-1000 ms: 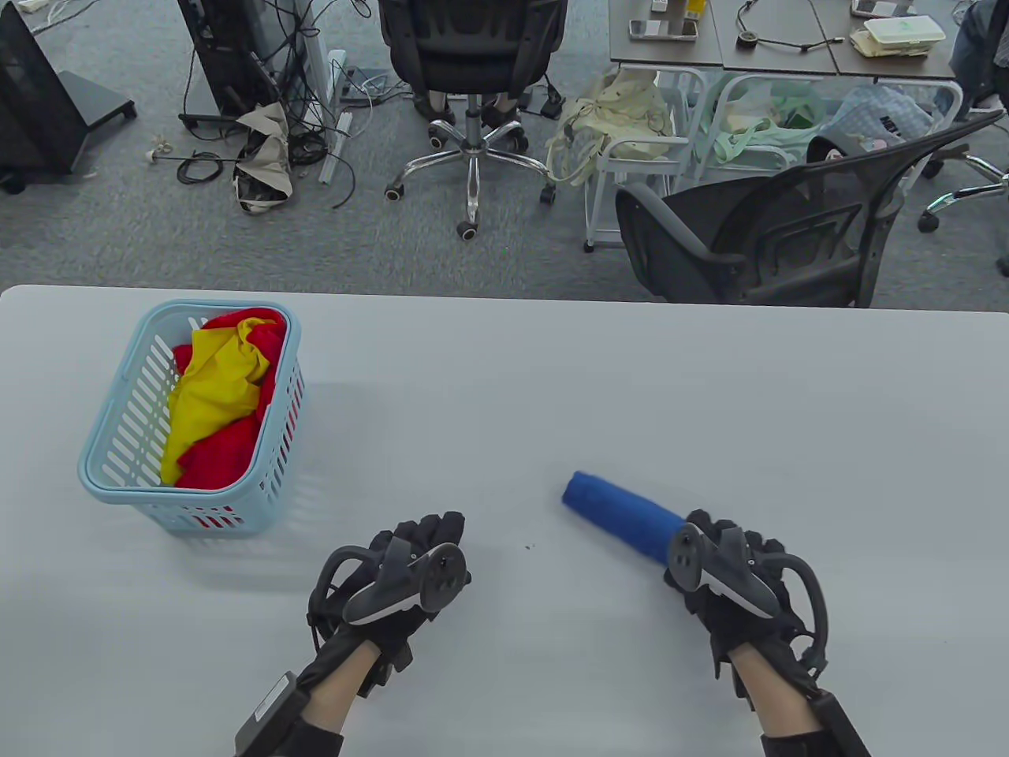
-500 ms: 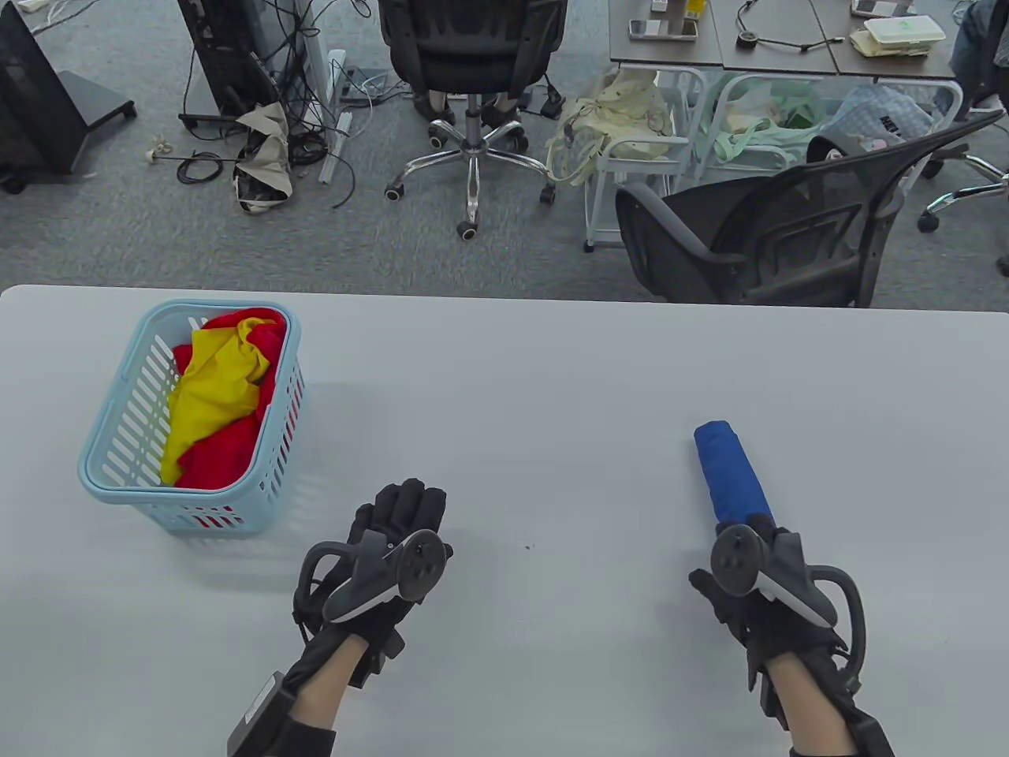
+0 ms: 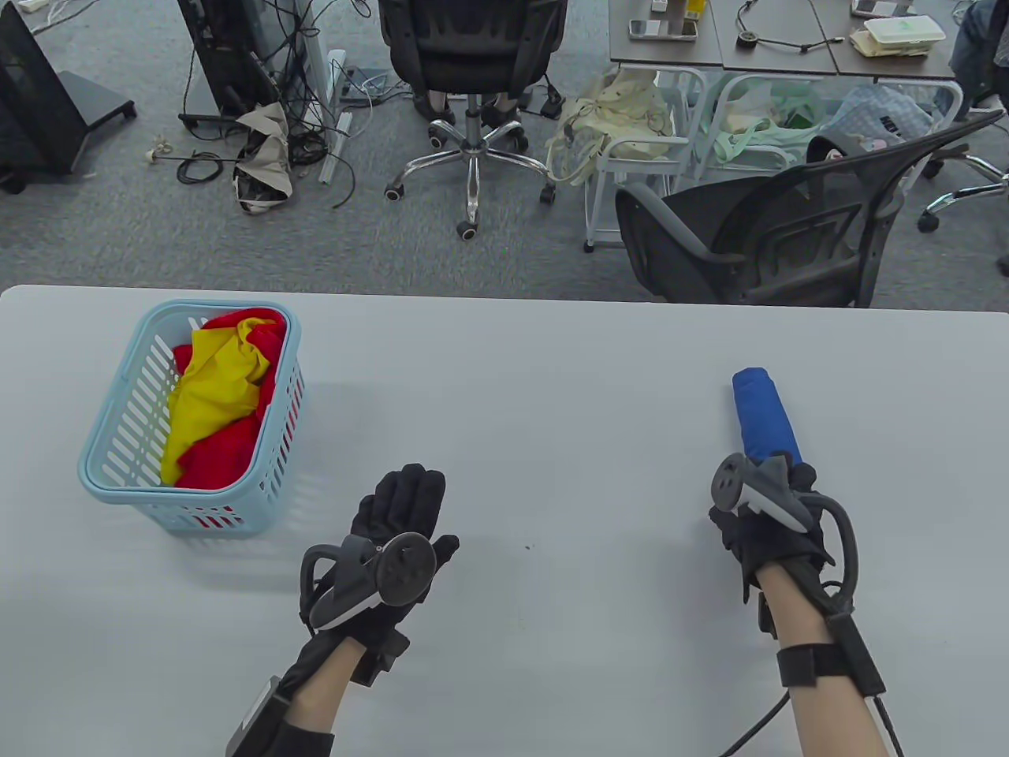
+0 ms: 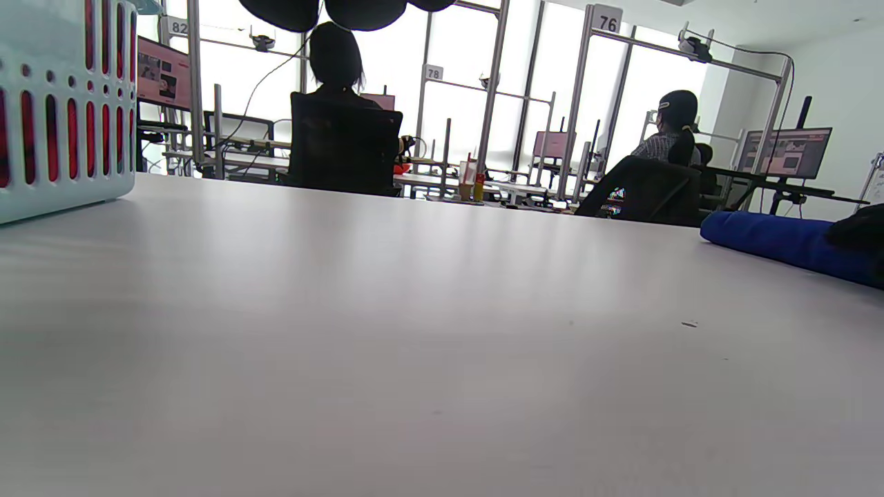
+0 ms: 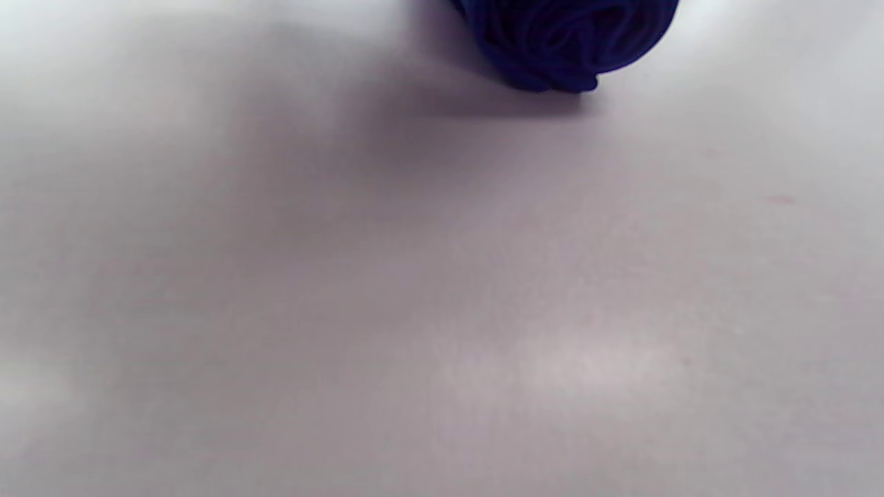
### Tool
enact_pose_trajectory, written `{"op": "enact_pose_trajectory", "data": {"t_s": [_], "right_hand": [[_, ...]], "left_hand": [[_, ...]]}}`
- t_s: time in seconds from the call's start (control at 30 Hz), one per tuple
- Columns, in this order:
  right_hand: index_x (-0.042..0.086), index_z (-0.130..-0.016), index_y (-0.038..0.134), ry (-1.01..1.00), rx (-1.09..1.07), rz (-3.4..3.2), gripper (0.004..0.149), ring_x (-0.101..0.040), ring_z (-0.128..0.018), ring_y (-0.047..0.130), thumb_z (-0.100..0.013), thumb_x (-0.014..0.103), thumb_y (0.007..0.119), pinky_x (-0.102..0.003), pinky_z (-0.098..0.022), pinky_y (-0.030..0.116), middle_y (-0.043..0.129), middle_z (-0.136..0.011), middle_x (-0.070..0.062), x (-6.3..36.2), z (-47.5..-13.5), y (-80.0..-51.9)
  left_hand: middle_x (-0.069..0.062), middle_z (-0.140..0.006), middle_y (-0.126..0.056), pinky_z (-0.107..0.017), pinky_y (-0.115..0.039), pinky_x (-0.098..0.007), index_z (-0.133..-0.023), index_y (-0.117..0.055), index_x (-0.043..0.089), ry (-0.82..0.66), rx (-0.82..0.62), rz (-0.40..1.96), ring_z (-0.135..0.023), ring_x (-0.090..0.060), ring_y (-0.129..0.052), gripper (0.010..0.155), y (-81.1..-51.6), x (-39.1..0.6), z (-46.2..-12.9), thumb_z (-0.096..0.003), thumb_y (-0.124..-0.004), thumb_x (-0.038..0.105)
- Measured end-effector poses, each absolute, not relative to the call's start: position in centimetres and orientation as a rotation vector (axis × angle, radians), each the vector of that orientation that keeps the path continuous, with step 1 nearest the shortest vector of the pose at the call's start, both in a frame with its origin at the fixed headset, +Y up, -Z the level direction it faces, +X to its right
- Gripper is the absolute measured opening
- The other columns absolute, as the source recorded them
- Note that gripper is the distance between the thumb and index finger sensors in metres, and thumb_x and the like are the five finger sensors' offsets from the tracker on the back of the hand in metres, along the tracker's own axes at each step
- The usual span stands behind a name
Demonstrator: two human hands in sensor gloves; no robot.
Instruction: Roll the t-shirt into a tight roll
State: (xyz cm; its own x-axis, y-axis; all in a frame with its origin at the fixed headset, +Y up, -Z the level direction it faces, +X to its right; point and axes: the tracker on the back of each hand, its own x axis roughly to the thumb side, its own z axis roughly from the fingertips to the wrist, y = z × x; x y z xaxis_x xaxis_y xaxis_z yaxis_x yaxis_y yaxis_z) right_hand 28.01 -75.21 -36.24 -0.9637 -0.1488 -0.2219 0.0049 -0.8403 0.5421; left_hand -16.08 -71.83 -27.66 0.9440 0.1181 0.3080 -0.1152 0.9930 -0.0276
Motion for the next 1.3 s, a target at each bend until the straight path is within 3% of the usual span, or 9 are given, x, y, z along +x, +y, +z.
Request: {"op": "enact_pose_trajectory", "data": {"t_s": [0.2,0.43,0.6,0.8,1.0,1.13,1.3], "right_hand": [[0.021,-0.113,-0.013,-0.933,0.523,-2.983,0.076,-0.049,-0.102,-0.024,-0.067,0.051,0.041,-0.061,-0.076,0.004,-0.029,-0.109,-0.017,30.9,-40.0,-75.5],[0.021,-0.112,-0.015,-0.882,0.601,-2.970,0.075,-0.047,-0.102,-0.025,-0.066,0.051,0.036,-0.061,-0.075,0.001,-0.029,-0.109,-0.016,30.9,-40.3,-75.0],[0.018,-0.113,-0.015,-0.653,0.341,-3.101,0.073,-0.050,-0.103,-0.021,-0.068,0.050,0.033,-0.063,-0.074,0.005,-0.027,-0.111,-0.018,27.2,-37.4,-71.8],[0.017,-0.114,-0.013,-0.366,-0.017,-3.160,0.074,-0.052,-0.104,-0.018,-0.068,0.050,0.035,-0.064,-0.074,0.007,-0.023,-0.112,-0.020,21.4,-29.9,-68.7],[0.015,-0.112,-0.016,-0.290,-0.168,-3.159,0.076,-0.052,-0.103,-0.019,-0.068,0.052,0.035,-0.065,-0.073,0.006,-0.025,-0.111,-0.021,19.0,-25.1,-70.0],[0.016,-0.113,-0.015,-0.341,-0.154,-3.177,0.083,-0.052,-0.102,-0.020,-0.065,0.059,0.038,-0.066,-0.072,0.005,-0.025,-0.111,-0.020,19.3,-25.0,-71.4],[0.018,-0.114,-0.011,-0.335,-0.125,-3.128,0.081,-0.051,-0.103,-0.019,-0.065,0.057,0.040,-0.066,-0.072,0.005,-0.023,-0.113,-0.020,20.0,-25.0,-71.9]], "left_hand": [[-0.017,-0.128,-0.015,-0.084,-0.039,-0.060,-0.117,-0.006,0.021,-0.289,-0.027,0.121,-0.117,-0.045,-0.031,0.072,-72.1,-16.5,-27.8,-0.0571,-0.028,0.054],[-0.017,-0.127,-0.012,-0.084,-0.036,-0.061,-0.117,-0.005,0.021,-0.295,-0.020,0.107,-0.117,-0.046,-0.027,0.072,-72.0,-16.2,-27.7,-0.0569,-0.027,0.054],[-0.018,-0.127,-0.012,-0.083,-0.034,-0.062,-0.117,-0.007,0.022,-0.309,-0.008,0.087,-0.117,-0.046,-0.025,0.071,-71.9,-15.7,-27.4,-0.0573,-0.027,0.053],[-0.017,-0.128,-0.012,-0.083,-0.034,-0.062,-0.118,-0.010,0.023,-0.321,0.017,0.048,-0.117,-0.046,-0.025,0.070,-71.6,-15.1,-27.0,-0.0576,-0.028,0.054],[-0.017,-0.128,-0.011,-0.083,-0.033,-0.063,-0.119,-0.010,0.022,-0.343,0.020,0.023,-0.117,-0.046,-0.024,0.071,-71.8,-14.4,-26.6,-0.0574,-0.027,0.053],[-0.017,-0.128,-0.012,-0.083,-0.033,-0.064,-0.119,-0.011,0.023,-0.354,0.014,-0.018,-0.117,-0.046,-0.024,0.070,-72.2,-13.8,-26.4,-0.0576,-0.028,0.054],[-0.017,-0.127,-0.015,-0.082,-0.035,-0.063,-0.119,-0.016,0.023,-0.369,-0.005,-0.059,-0.116,-0.046,-0.026,0.070,-72.8,-12.8,-26.1,-0.0589,-0.035,0.054]]}}
